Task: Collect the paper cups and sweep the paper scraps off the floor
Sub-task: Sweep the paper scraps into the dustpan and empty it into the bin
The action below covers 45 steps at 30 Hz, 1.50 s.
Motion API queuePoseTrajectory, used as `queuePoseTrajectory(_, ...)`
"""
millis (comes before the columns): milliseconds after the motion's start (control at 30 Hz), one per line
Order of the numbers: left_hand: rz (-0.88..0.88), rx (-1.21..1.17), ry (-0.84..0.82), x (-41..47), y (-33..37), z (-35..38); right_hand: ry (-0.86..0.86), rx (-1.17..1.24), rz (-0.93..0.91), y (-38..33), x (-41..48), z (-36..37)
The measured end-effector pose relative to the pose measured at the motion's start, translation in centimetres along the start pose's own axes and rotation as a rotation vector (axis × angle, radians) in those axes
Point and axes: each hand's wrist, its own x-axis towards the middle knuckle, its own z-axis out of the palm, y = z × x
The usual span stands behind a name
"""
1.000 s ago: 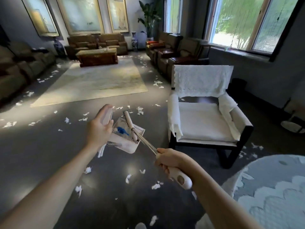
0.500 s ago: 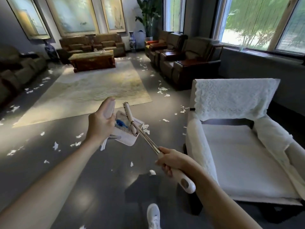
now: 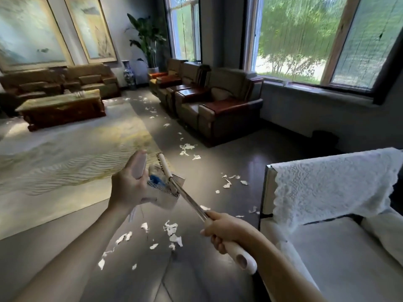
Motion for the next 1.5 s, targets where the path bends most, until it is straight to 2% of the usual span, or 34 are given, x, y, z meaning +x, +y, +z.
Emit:
queuePoseTrajectory(133,0.085,-0.063,-0.037,10.6,-4.3,7.3,0.098,0.009,0.01,-4.6,9.4,-2.7)
queuePoseTrajectory(267,0.145,-0.148,-0.128,20.6,-7.8,15.2,0.21,0.12,0.031,-8.7,18.7,-6.3)
queuePoseTrajectory(467,0.253,-0.293,-0.249,34.4,-8.3,27.1,0.371,0.228,0.056,-14.5,28.8,-14.1)
queuePoseTrajectory(633,0.281,-0.442,-0.392,43.4,-7.7,39.4,0.498,0.396,0.062,-17.0,37.6,-23.9)
queuePoseTrajectory(900,0.245,-0.705,-0.643,58.1,-2.3,61.4,0.595,0.581,0.076,-21.4,50.8,-43.1)
queuePoseTrajectory(1133,0.229,-0.914,-0.774,69.9,1.4,78.5,0.748,0.687,0.102,-26.7,59.5,-57.4)
queuePoseTrajectory(1500,0.477,-0.998,-1.067,86.4,7.1,108.1,0.957,0.901,0.065,-30.0,77.6,-77.3)
